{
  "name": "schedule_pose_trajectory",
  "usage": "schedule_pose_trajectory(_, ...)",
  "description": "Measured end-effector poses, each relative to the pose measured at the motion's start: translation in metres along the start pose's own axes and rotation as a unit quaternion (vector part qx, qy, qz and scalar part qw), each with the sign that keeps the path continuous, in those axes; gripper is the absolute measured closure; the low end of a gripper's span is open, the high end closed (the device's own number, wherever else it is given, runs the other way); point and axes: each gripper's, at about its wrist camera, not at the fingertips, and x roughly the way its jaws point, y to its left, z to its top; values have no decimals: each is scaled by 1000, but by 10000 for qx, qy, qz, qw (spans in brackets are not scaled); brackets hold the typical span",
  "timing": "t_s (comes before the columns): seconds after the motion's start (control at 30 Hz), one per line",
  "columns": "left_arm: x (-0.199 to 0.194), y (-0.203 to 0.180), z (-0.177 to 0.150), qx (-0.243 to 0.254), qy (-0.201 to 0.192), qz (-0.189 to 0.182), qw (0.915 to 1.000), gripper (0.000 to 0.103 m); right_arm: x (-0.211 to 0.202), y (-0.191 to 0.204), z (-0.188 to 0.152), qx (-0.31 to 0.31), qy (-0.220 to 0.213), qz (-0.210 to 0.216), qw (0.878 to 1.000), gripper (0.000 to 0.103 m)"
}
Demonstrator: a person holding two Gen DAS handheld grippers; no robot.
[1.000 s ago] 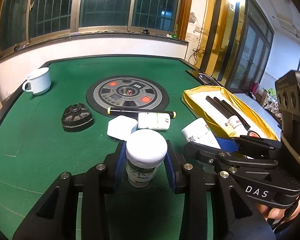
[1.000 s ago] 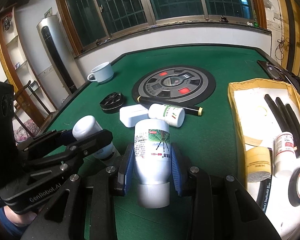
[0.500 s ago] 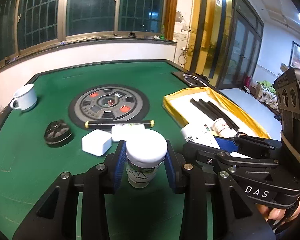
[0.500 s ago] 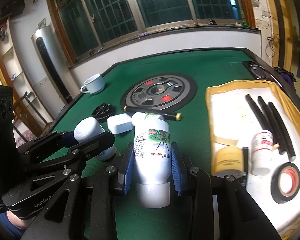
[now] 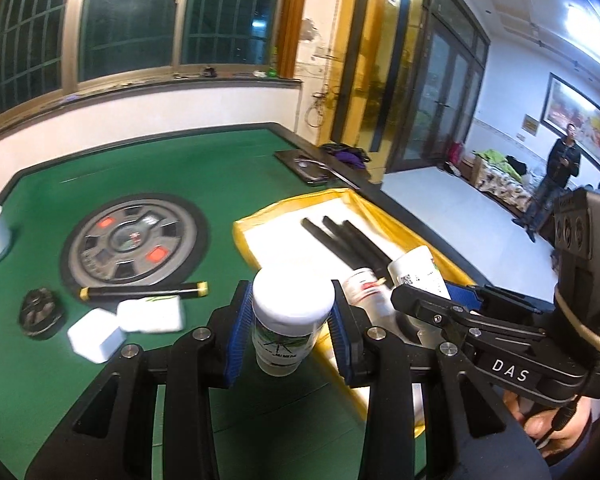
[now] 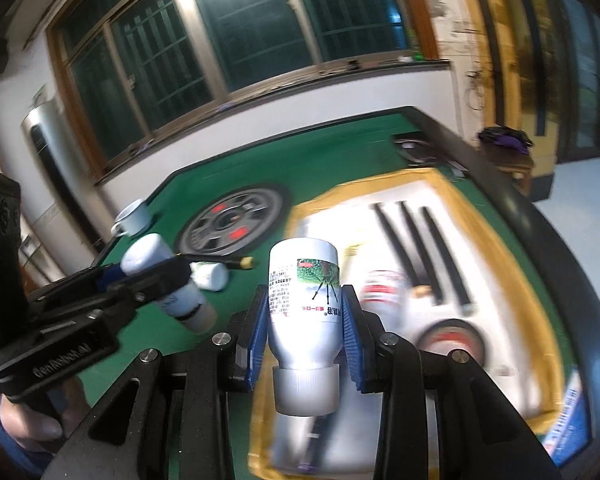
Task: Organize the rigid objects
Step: 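Lift both held bottles and carry them toward the tray, then lower both bottles into the tray and open both tools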
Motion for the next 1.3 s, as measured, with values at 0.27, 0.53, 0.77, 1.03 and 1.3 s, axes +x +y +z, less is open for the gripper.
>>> schedule_pose_trajectory(0.27,51,-25,21,-36,481,-363,9982,69,-9,-47,-3,314,79,-389,9987,73)
schedule_pose_trajectory(0.53,103,-32,41,-215,947,-426,9944,69,-2,-53,-11,254,328,-434,9982,72)
schedule_pose_trajectory(0.77,133,-34,39,-298,1149,-425,9920,69,8,-53,-17,159,490,-489,9975,72)
schedule_pose_trajectory(1.03,137,-23,38,-625,1329,-475,9880,69,15,-40,-20,-162,629,-618,9960,72)
schedule_pose_trajectory(1.3,122,-13,39,-861,1333,-642,9852,69,6,-38,-20,-264,555,-704,9956,50)
